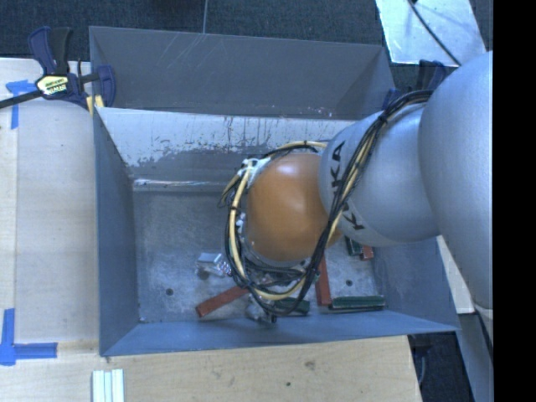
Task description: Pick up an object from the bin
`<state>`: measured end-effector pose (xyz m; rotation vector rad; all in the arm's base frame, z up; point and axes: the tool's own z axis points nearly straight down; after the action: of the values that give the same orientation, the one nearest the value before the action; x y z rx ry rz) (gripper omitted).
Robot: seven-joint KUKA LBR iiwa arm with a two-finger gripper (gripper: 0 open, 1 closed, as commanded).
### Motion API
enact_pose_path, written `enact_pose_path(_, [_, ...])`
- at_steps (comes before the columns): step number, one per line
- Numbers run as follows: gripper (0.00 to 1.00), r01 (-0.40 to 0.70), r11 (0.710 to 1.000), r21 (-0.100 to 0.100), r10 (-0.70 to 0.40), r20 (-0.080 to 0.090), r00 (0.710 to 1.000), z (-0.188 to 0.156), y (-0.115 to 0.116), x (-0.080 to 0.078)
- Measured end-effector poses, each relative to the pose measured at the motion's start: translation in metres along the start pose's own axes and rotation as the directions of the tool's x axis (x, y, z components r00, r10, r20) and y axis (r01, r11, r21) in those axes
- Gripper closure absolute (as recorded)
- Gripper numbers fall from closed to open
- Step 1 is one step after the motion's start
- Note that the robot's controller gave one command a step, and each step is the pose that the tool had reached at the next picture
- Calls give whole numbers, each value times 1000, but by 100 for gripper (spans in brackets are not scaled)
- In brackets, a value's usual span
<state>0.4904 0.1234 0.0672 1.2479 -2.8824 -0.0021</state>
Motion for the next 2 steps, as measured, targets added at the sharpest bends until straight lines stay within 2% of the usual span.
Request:
enact_pose_path(1, [100, -4, 1000, 4, 3, 7, 1000, -4, -2, -2])
enact_pose_path(2, [100, -19, 1000, 7, 19, 10, 1000, -117, 4, -11])
